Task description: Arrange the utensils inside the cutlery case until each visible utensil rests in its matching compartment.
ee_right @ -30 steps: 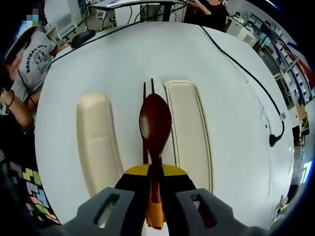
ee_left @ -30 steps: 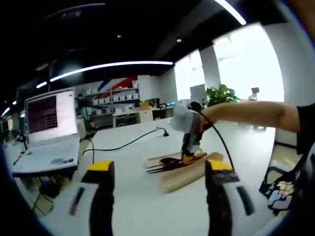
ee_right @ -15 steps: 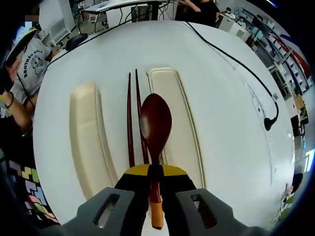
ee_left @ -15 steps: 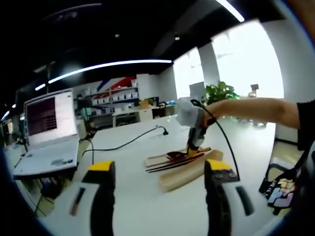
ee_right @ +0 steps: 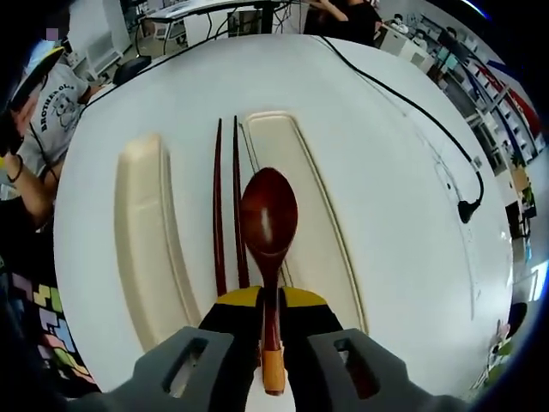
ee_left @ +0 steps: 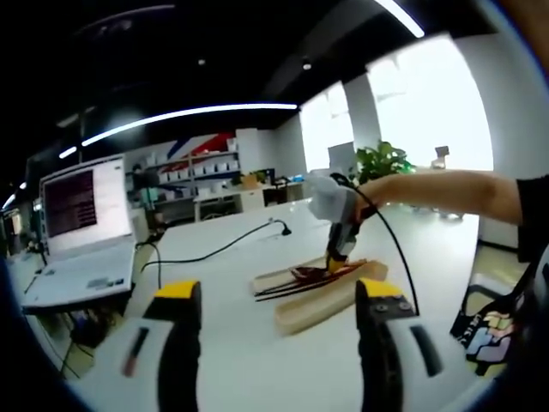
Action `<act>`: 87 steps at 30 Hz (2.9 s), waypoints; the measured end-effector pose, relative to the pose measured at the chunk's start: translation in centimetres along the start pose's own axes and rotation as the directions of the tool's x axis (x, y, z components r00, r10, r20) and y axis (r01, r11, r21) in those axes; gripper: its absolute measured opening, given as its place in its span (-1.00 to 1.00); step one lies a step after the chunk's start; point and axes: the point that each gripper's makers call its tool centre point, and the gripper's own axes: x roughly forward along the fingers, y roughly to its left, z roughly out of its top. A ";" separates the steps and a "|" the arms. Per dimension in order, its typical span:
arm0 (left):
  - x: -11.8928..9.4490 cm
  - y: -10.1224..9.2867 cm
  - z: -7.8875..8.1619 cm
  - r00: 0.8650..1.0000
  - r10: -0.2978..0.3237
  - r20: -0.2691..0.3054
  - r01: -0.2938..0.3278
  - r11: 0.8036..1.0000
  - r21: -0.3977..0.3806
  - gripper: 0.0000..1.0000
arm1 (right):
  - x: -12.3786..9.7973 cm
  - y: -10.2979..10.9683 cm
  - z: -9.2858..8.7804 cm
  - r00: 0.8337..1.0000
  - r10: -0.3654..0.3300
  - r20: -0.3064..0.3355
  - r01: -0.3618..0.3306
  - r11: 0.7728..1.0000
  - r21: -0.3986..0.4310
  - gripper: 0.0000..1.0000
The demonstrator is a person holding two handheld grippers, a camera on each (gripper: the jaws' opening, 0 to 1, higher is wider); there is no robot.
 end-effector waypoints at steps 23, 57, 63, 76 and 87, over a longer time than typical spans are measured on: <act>-0.2 0.3 0.0 1.000 0.001 0.001 -0.001 1.000 -0.004 0.53 | -3.3 1.5 2.8 0.998 -0.054 -0.026 0.051 0.995 -0.090 -0.76; -0.2 -0.3 -0.6 1.000 -0.014 -0.019 0.014 1.000 0.009 0.49 | 0.5 3.6 1.8 0.992 0.052 -0.114 -0.054 0.998 -0.018 -0.83; -0.2 -0.6 -0.7 1.000 -0.019 -0.014 0.019 1.000 0.004 0.49 | 0.2 3.9 1.7 0.993 0.066 -0.095 -0.070 0.997 -0.031 -0.85; -0.9 -0.2 -0.6 1.000 0.007 -0.001 -0.007 1.000 -0.010 0.46 | 0.3 4.1 1.7 0.990 0.071 -0.121 -0.084 0.991 -0.101 -0.85; -0.5 -0.2 -0.5 1.000 -0.016 -0.009 0.016 1.000 0.010 0.44 | 0.4 4.2 1.8 0.985 0.026 -0.168 -0.046 0.992 -0.114 -0.97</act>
